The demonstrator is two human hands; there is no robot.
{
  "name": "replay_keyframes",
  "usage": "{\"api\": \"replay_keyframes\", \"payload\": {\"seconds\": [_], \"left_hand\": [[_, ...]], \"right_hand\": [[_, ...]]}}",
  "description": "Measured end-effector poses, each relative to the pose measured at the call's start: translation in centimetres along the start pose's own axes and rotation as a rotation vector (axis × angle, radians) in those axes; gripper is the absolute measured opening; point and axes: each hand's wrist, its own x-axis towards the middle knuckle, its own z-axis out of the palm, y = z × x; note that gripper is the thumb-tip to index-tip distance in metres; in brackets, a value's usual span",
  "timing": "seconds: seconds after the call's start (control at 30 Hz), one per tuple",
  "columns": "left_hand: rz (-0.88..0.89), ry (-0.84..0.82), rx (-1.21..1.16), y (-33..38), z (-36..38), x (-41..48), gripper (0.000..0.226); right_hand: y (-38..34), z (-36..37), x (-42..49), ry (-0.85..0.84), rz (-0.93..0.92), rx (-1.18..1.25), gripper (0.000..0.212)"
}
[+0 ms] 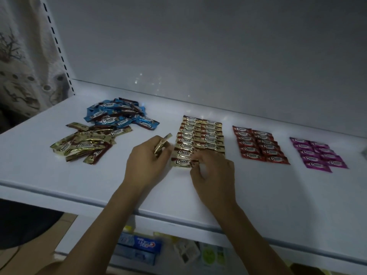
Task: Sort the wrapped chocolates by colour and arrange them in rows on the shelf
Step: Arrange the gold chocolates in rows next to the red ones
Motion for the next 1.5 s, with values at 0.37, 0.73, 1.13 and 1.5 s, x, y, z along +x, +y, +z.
{"api": "replay_keyframes", "payload": {"seconds": [0.37,0.73,1.13,1.5], "left_hand": [[-0.016,0.013,-0.22,0.9,-0.8,-0.5,0.027],[0.145,-0.139,-0.408,2.0,-1.2,-1.5,0.031],[0.034,-0.274,-0.521,4.8,0.7,-2.2,0.039],[-0.007,-0.282,-0.486,4.5,1.4,-2.8,0.027]], "right_hand": [[-0.8,0.2,-0.6,-0.05,-0.211,-0.086,0.025],[-1.1,-0.2,-0.3,-0.13,-0.238,0.045,0.049],[-0.2,-1.1,0.6,0.074,-0.161,0.353,0.024],[2.7,-4.0,-0.8,-0.106,0.24,0.661,0.024]]}}
